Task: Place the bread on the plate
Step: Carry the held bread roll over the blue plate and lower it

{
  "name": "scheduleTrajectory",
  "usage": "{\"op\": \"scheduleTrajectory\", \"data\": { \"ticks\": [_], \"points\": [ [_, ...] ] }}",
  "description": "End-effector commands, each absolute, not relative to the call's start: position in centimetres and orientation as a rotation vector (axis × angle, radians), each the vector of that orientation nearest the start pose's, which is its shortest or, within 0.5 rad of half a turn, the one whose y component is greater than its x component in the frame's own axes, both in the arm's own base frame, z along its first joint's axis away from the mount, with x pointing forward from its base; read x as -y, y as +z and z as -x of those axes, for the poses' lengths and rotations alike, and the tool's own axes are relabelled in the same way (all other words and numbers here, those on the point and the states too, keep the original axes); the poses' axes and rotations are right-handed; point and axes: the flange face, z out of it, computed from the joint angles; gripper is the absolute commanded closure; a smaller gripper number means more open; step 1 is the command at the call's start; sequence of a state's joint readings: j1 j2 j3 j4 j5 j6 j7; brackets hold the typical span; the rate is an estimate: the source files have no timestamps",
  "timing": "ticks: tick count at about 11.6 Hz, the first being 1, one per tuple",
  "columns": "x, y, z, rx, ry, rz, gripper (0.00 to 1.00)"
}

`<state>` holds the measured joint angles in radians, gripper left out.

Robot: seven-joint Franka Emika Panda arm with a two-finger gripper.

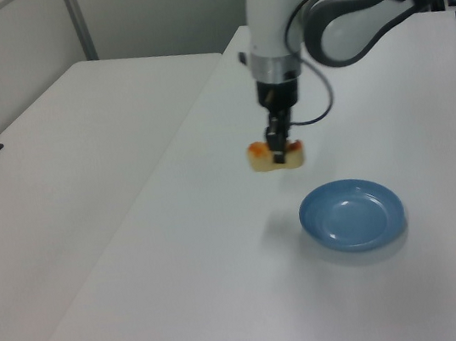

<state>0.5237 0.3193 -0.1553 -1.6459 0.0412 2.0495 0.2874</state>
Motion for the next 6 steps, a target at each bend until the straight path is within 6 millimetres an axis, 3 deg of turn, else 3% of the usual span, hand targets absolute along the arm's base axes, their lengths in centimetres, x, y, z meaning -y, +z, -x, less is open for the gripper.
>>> {"op": "scheduleTrajectory", "data": {
  "ticks": [1, 4, 5, 6],
  "points": [
    [-24.3, 40.3, -52.9, 0.238, 0.065, 3.127, 0.73],
    [-25.3, 37.6, -51.3, 0.275, 0.149, 3.139, 0.69],
    [-25.9, 36.3, -51.1, 0.269, 0.182, 3.146, 0.64],
    [-26.5, 34.9, -51.4, 0.225, 0.181, 3.153, 0.44]
  ]
}}
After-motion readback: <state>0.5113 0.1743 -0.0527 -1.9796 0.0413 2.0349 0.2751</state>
